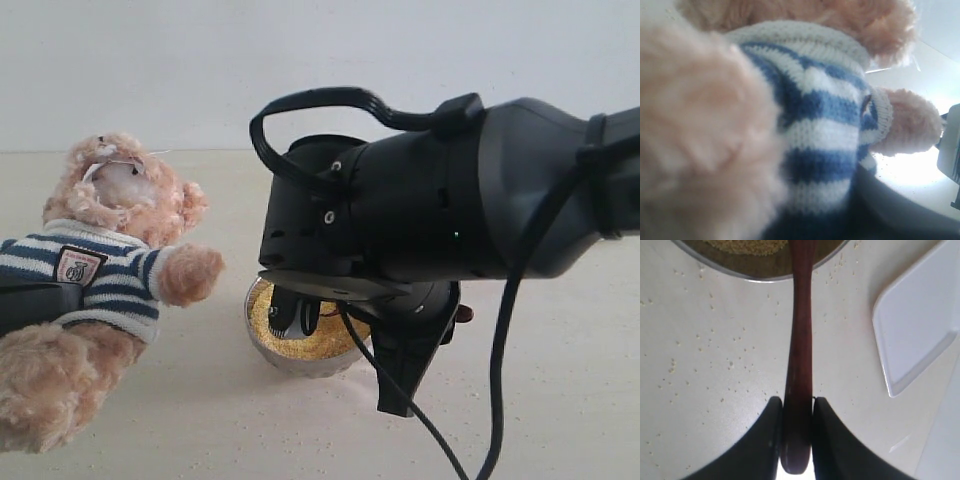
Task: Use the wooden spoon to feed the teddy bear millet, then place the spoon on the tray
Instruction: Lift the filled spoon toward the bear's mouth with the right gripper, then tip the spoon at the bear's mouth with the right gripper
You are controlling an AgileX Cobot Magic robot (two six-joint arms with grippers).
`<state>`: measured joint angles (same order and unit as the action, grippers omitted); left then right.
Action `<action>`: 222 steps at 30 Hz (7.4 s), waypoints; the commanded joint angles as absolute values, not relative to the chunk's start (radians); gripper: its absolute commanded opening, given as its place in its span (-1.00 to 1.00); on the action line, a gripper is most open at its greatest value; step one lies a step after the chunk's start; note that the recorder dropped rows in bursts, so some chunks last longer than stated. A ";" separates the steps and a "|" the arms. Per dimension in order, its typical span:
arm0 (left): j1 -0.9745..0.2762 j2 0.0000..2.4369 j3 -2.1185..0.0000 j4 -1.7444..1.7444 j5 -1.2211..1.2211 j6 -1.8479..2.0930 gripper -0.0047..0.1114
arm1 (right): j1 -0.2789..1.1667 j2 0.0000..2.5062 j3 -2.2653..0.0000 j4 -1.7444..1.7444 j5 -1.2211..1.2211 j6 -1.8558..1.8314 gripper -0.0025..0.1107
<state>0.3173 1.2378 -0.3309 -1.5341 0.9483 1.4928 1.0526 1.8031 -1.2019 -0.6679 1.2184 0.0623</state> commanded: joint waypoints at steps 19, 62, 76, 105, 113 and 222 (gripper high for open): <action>0.319 1.231 -0.330 -1.551 0.967 1.496 -0.83 | 0.991 1.633 -1.197 -0.369 1.164 0.066 -0.96; 0.319 1.231 -0.330 -1.551 0.967 1.496 -0.83 | 0.980 1.560 -1.500 -0.143 1.221 -0.174 -0.96; 0.319 1.231 -0.330 -1.551 0.967 1.496 -0.83 | 1.035 1.678 -1.622 -0.182 1.221 -0.178 -0.96; 0.319 1.231 -0.330 -1.551 0.967 1.496 -0.83 | 1.068 1.852 -1.748 -0.388 1.221 -0.264 -0.96; 0.319 1.231 -0.330 -1.551 0.967 1.496 -0.83 | 1.108 1.874 -1.746 -0.514 1.215 -0.247 -0.96; 0.319 1.231 -0.330 -1.551 0.967 1.496 -0.83 | 1.280 1.896 -1.485 -1.344 1.221 0.180 -0.96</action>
<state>0.3173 1.2378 -0.3309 -1.5361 0.9449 1.4928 1.2686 1.9042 -1.4842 -1.2703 1.2190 0.1594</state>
